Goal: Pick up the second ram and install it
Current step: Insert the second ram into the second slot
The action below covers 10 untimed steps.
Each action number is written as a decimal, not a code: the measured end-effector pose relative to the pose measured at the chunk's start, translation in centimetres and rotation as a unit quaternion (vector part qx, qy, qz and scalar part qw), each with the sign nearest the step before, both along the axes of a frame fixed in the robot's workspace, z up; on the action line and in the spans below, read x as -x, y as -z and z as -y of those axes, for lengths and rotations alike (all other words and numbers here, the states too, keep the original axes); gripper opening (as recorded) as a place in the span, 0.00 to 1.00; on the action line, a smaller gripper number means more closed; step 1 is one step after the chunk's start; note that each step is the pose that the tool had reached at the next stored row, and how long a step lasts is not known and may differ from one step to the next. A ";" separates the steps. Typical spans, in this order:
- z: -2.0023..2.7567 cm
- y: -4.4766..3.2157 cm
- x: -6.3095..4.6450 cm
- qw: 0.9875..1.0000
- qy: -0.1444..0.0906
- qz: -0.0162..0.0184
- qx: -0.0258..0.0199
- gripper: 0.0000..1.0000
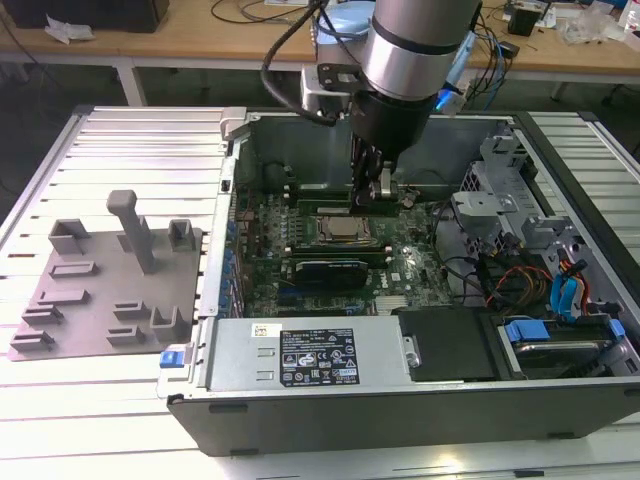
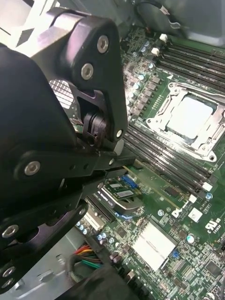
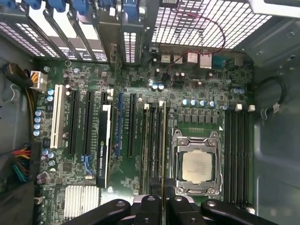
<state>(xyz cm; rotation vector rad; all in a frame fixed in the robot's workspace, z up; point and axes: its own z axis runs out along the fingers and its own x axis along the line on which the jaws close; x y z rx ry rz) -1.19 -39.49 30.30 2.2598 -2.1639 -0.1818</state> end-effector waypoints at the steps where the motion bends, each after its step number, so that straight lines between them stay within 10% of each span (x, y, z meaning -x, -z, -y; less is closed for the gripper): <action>1: 0.02 0.50 0.0 1.000 0.000 0.000 0.000 0.11; 10: -0.03 2.79 0.0 1.000 0.007 0.000 0.000 0.11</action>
